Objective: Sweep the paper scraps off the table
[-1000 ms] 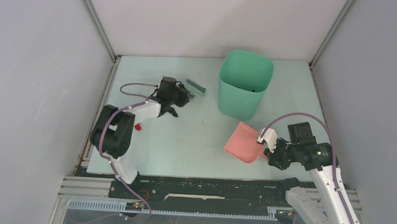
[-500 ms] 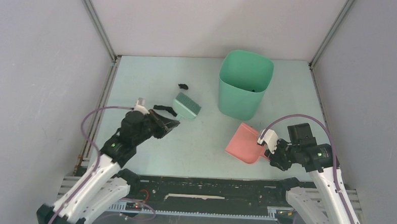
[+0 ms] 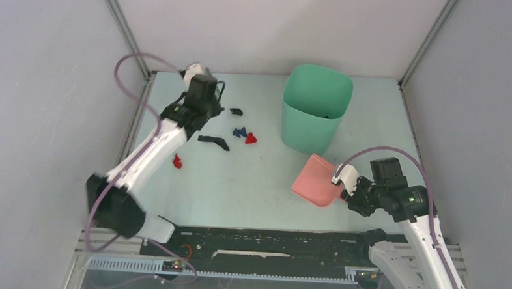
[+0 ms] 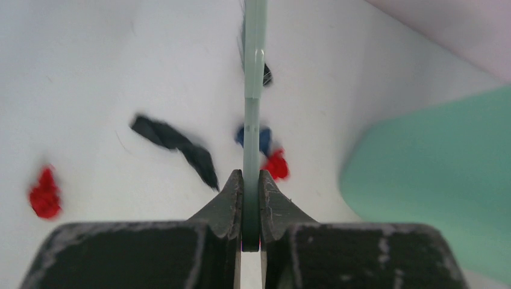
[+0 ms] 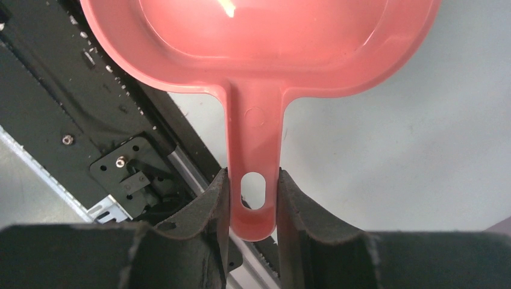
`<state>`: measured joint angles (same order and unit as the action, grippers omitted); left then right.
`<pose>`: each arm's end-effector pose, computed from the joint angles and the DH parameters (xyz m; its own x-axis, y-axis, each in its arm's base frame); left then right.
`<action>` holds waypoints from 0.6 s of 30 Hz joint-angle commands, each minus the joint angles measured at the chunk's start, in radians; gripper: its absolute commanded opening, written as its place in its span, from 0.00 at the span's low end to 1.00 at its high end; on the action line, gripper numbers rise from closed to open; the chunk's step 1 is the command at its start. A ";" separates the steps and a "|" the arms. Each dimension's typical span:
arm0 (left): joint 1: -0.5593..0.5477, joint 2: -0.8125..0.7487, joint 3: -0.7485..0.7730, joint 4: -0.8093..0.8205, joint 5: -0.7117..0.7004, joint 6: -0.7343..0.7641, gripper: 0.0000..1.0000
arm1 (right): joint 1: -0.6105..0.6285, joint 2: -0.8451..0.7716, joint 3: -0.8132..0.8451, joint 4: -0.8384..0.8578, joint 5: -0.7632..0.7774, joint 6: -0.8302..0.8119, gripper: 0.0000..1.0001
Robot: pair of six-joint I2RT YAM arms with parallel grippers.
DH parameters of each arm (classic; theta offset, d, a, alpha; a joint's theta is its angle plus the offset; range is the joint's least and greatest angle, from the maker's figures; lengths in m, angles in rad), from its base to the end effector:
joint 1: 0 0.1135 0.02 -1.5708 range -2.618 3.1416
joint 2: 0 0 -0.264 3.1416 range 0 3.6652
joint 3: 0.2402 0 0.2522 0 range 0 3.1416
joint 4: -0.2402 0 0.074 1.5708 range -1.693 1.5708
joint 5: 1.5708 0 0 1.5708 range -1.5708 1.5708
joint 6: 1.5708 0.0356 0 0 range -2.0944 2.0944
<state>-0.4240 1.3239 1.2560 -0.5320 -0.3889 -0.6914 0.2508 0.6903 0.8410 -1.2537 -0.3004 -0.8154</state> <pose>0.2719 -0.1079 0.3524 -0.4573 -0.4409 -0.7723 -0.2546 0.8970 -0.3614 0.0926 0.0346 0.2813 -0.3261 -0.8014 -0.5014 -0.8806 0.4504 -0.1472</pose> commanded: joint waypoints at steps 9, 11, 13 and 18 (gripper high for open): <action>0.010 0.667 0.606 -0.019 -0.046 0.471 0.00 | 0.083 0.039 -0.127 0.171 0.087 0.064 0.00; 0.009 0.735 0.694 -0.075 -0.022 0.487 0.00 | 0.094 0.032 -0.127 0.181 0.092 0.074 0.00; 0.005 0.782 0.759 -0.126 -0.010 0.486 0.00 | 0.102 0.020 -0.128 0.189 0.093 0.084 0.00; -0.014 0.769 0.717 -0.179 -0.010 0.451 0.00 | 0.118 0.022 -0.128 0.207 0.083 0.103 0.00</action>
<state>-0.4198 2.1410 1.9667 -0.6502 -0.4038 -0.2523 0.3534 0.7174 0.7029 -1.1004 -0.2184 -0.7494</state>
